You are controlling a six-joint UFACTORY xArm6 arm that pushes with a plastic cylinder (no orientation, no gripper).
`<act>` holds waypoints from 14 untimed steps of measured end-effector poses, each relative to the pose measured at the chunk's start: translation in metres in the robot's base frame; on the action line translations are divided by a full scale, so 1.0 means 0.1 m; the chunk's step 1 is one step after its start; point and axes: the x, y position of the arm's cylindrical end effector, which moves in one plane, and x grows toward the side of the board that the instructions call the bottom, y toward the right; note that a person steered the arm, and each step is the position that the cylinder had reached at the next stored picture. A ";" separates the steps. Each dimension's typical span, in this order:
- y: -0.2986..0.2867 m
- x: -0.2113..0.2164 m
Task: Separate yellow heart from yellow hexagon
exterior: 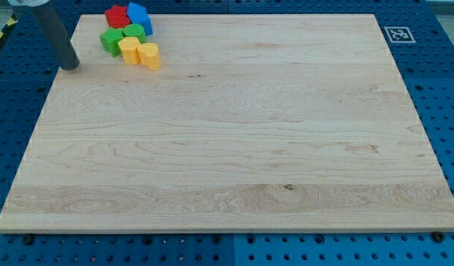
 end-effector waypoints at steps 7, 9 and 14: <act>0.81 -0.19; 1.11 -0.10; 1.66 -0.17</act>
